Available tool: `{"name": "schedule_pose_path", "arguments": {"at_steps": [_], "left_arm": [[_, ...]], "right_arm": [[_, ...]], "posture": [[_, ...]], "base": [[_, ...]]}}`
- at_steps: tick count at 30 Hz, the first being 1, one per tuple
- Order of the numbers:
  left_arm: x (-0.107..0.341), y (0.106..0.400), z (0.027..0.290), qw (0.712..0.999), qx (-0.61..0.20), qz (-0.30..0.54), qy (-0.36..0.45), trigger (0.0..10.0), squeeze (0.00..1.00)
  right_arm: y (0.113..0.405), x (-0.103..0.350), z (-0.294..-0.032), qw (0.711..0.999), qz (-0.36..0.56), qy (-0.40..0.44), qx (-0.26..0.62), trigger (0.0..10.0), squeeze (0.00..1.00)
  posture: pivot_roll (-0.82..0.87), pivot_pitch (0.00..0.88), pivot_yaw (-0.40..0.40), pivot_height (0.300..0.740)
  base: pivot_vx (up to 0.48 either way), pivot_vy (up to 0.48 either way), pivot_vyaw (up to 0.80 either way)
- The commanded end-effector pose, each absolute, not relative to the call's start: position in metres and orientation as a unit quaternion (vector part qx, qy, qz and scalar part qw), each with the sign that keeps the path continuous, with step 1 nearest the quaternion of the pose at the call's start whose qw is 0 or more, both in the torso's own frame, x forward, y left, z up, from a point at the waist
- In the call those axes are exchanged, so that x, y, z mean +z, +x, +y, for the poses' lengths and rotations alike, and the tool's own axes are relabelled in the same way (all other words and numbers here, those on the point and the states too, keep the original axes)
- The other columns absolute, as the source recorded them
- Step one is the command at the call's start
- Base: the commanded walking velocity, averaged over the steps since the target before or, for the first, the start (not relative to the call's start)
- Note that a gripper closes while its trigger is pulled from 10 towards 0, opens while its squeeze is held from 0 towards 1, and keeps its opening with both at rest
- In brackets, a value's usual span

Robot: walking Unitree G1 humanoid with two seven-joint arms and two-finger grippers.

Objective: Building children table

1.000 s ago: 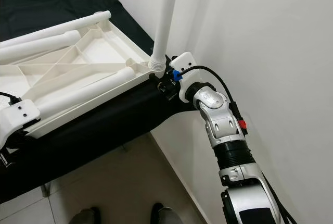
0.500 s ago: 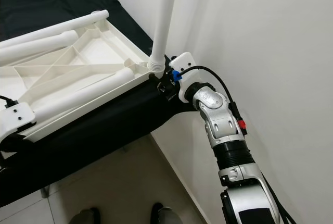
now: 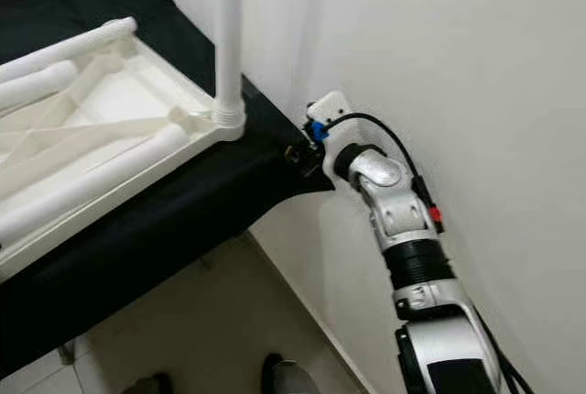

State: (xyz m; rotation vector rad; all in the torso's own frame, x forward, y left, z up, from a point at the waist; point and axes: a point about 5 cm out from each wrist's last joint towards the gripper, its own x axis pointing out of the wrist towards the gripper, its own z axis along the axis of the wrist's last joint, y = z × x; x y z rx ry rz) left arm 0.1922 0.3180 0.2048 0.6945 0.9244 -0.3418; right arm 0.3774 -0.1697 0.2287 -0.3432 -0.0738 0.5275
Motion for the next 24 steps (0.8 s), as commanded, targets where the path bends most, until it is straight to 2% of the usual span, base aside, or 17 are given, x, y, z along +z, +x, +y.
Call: {"name": "schedule_pose_path", "arguments": {"at_steps": [1,9,14,18,24], "left_arm": [[0.195,0.177,0.327,0.813,-0.118,0.471,0.320,10.0,0.00],[0.174,0.129,0.325,0.791,-0.126,0.512,0.310,10.0,0.00],[0.177,0.109,0.341,0.777,-0.089,0.534,0.322,10.0,0.00],[0.182,0.106,0.354,0.769,-0.056,0.537,0.342,10.0,0.00],[0.189,0.111,0.360,0.771,-0.037,0.526,0.356,10.0,0.00]], "right_arm": [[0.379,0.228,-0.175,0.951,-0.038,-0.168,0.255,10.0,0.00],[0.383,0.229,-0.174,0.951,-0.039,-0.166,0.258,10.0,0.00],[0.385,0.228,-0.171,0.949,-0.040,-0.164,0.266,10.0,0.00],[0.386,0.228,-0.168,0.949,-0.043,-0.162,0.269,10.0,0.00],[0.386,0.228,-0.164,0.947,-0.045,-0.160,0.275,10.0,0.00]], "posture": [[0.13,0.225,-0.122,0.740],[0.15,0.219,-0.135,0.740],[0.15,0.220,-0.147,0.740],[0.15,0.222,-0.148,0.740],[0.15,0.226,-0.147,0.740]], "base": [[0.000,0.000,0.00],[0.000,0.000,0.00],[0.000,0.000,0.00],[0.000,0.000,0.00],[0.000,0.000,0.00]]}}
